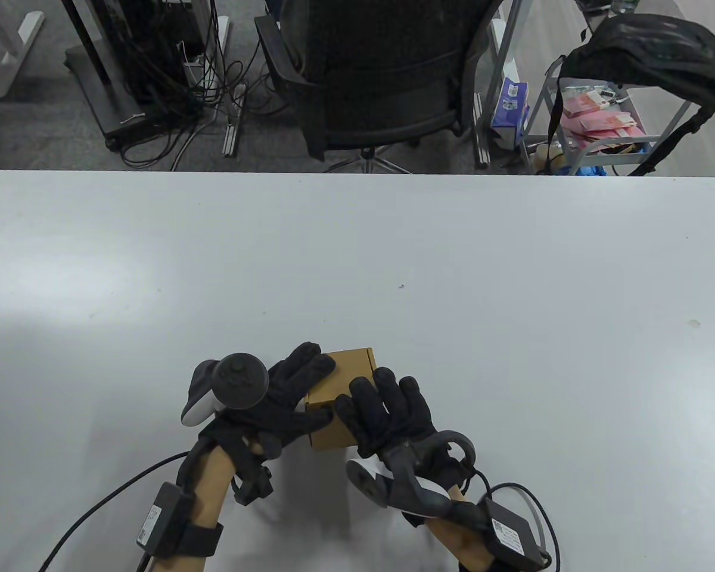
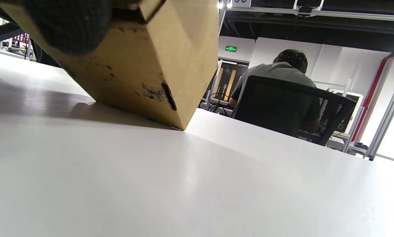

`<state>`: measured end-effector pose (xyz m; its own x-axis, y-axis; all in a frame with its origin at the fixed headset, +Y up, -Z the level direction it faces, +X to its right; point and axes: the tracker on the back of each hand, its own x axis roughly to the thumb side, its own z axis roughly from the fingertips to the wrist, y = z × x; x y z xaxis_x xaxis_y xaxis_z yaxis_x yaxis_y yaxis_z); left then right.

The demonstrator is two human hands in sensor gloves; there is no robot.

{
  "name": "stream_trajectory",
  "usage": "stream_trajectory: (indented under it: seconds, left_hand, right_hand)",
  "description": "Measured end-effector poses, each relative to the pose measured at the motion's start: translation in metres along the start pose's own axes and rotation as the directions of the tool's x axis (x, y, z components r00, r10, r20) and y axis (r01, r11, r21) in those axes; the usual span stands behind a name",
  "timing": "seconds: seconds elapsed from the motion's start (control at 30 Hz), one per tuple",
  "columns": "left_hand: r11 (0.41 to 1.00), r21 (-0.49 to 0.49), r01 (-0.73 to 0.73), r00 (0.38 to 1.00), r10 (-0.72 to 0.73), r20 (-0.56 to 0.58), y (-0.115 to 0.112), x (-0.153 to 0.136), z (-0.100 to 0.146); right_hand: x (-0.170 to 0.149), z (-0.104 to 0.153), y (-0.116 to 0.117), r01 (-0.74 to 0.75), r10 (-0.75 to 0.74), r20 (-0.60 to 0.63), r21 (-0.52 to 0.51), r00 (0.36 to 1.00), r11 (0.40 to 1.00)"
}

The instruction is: Fully disassemble small mailer box

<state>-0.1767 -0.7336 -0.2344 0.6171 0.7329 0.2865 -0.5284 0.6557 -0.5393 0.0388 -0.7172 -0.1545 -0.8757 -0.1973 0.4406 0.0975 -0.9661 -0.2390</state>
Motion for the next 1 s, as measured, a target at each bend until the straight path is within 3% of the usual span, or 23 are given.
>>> stream_trajectory:
  seconds: [0.2, 0.33, 0.47, 0.6, 0.83, 1.0]
  left_hand:
    - [0.999, 0.000, -0.053, 0.998, 0.053, 0.024, -0.002, -0.005, 0.002]
    - [0.998, 0.001, -0.069, 0.997, 0.069, 0.039, -0.004, -0.006, 0.004]
    - [0.995, 0.006, -0.095, 0.994, 0.095, 0.046, -0.004, -0.007, 0.007]
    - [0.995, 0.032, -0.094, 0.995, 0.092, 0.039, -0.004, -0.009, 0.009]
    - [0.996, 0.060, -0.061, 0.997, 0.057, 0.058, -0.007, -0.006, 0.013]
    - [0.996, 0.057, -0.075, 0.996, 0.071, 0.059, -0.008, -0.005, 0.014]
  right_hand:
    - [0.001, 0.001, -0.003, 0.038, -0.039, 0.031, 0.021, 0.999, 0.999]
    - [-0.010, 0.005, -0.009, 0.206, -0.217, 0.093, 0.117, 0.972, 0.972]
    - [-0.023, 0.015, -0.014, 0.456, -0.487, 0.138, 0.206, 0.862, 0.866]
    - [-0.029, 0.023, -0.018, 0.609, -0.647, 0.144, 0.239, 0.748, 0.757]
    - [-0.037, 0.024, -0.025, 0.692, -0.719, 0.159, 0.198, 0.677, 0.695]
    - [-0.047, 0.026, -0.030, 0.707, -0.724, 0.151, 0.158, 0.673, 0.690]
